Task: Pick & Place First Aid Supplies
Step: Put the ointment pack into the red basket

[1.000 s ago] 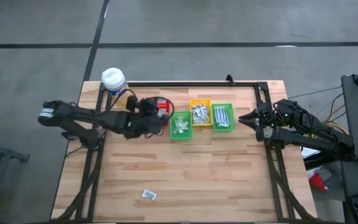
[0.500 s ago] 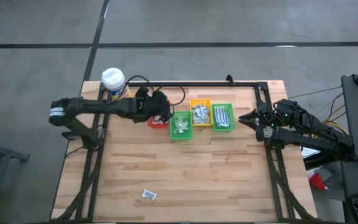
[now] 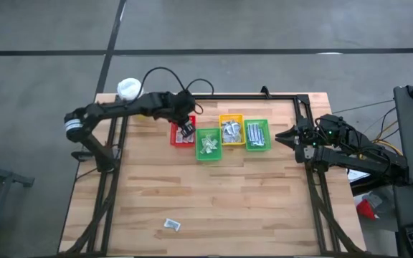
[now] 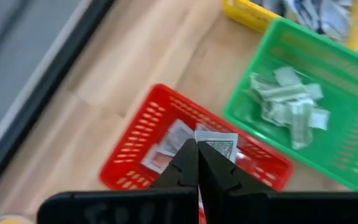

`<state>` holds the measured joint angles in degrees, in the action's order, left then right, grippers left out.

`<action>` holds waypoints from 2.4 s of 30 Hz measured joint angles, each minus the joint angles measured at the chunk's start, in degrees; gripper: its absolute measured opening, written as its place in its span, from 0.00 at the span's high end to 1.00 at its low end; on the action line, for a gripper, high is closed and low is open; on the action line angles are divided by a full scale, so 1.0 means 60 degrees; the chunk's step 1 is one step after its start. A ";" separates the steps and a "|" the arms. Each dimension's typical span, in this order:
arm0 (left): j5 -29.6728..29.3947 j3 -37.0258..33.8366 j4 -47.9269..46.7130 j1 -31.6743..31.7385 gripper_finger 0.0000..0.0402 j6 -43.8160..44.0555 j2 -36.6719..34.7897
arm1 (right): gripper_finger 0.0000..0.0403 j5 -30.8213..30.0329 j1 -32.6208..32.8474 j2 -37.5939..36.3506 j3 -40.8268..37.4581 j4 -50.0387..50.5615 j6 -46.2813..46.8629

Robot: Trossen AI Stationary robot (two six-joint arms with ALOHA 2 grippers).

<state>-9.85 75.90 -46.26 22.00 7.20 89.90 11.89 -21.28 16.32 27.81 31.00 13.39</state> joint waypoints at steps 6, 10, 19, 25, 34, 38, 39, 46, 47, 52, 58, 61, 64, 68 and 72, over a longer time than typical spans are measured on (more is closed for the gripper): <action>0.1368 -0.0004 -0.0247 0.0543 1.00 -0.0291 0.0344 | 0.83 0.0002 -0.0001 0.0001 0.0000 0.0000 0.0000; 0.1904 0.0010 -0.0486 0.0722 1.00 -0.0515 0.0713 | 0.82 0.0002 -0.0003 0.0004 0.0000 0.0000 0.0011; 0.2351 0.0036 -0.0589 0.0893 1.00 -0.0623 0.1717 | 0.79 0.0002 0.0000 0.0000 0.0000 0.0004 0.0011; 0.3031 0.0126 -0.0574 0.1194 1.00 -0.0795 0.2158 | 0.79 0.0002 -0.0002 0.0000 0.0000 0.0004 0.0013; 0.3036 0.0131 -0.0540 0.1380 1.00 -0.0787 0.2240 | 0.83 0.0002 -0.0004 0.0002 0.0000 0.0007 0.0011; 0.3036 0.0119 -0.0457 0.1384 1.00 -0.0835 0.2242 | 0.83 0.0002 0.0000 0.0003 0.0000 0.0007 0.0011; 0.3034 0.0113 -0.0389 0.1384 1.00 -0.0838 0.2250 | 0.82 0.0002 -0.0004 0.0000 -0.0004 0.0007 0.0011; 0.2836 0.0098 0.0046 0.1384 1.00 -0.0685 0.2540 | 0.80 0.0001 -0.0004 0.0000 -0.0004 0.0007 0.0012; 0.2751 0.0098 0.0040 0.1384 1.00 -0.0672 0.2567 | 0.80 0.0002 0.0000 0.0003 -0.0004 0.0007 0.0011; 0.2659 0.0094 0.0070 0.1384 0.96 -0.0660 0.2596 | 0.79 0.0002 -0.0002 0.0000 -0.0004 0.0007 0.0013; 0.2657 0.0110 0.0090 0.1384 0.80 -0.0410 0.2530 | 0.80 0.0002 -0.0001 0.0000 -0.0004 0.0007 0.0011; 0.2661 0.0277 -0.0211 0.1393 0.72 -0.0337 0.2514 | 0.81 0.0002 -0.0002 0.0002 -0.0004 0.0007 0.0011; 0.2738 0.0779 -0.1258 0.1398 0.66 -0.0108 0.2493 | 0.82 0.0002 0.0000 0.0004 -0.0004 0.0007 0.0011; 0.3398 0.1559 -0.3423 0.1259 0.63 0.0940 0.2490 | 0.83 0.0002 -0.0002 0.0002 -0.0004 0.0007 0.0011; 0.4369 0.2089 -0.5285 0.0704 0.62 0.1525 0.2472 | 0.82 0.0002 -0.0002 0.0002 -0.0004 0.0007 0.0014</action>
<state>16.36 88.43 -77.97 26.23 16.35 104.73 11.90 -21.29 16.33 27.79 31.05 13.47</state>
